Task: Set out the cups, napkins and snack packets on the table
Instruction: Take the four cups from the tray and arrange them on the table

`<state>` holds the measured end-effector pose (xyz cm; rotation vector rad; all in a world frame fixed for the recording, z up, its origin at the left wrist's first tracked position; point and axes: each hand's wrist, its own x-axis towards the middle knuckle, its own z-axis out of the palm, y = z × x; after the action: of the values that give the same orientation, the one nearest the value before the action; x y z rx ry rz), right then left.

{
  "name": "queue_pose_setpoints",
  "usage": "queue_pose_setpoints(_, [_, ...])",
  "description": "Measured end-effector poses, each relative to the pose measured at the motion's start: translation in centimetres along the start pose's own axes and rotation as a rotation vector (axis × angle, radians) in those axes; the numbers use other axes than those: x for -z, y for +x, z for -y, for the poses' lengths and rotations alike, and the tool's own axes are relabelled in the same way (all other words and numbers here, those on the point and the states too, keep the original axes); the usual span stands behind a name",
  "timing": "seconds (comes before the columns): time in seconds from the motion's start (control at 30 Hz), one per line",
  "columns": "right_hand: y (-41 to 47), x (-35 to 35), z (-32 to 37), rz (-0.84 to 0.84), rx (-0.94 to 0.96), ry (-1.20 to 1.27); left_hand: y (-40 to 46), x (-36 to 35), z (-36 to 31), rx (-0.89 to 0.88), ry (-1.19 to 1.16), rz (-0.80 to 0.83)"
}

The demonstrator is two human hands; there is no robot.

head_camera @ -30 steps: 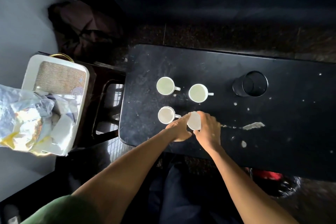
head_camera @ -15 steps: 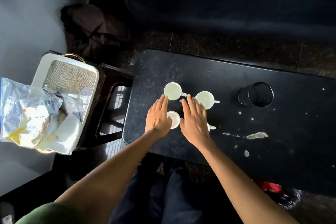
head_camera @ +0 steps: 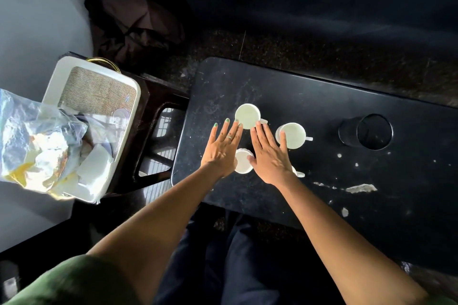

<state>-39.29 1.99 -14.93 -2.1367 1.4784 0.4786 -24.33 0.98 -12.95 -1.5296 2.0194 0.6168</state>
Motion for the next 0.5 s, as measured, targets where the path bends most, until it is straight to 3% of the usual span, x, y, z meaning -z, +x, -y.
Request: queue_pose_setpoints(0.5, [4.4, 2.7, -2.2, -0.083, -0.075, 0.034, 4.6, 3.0, 0.6, -0.008, -0.059, -0.03])
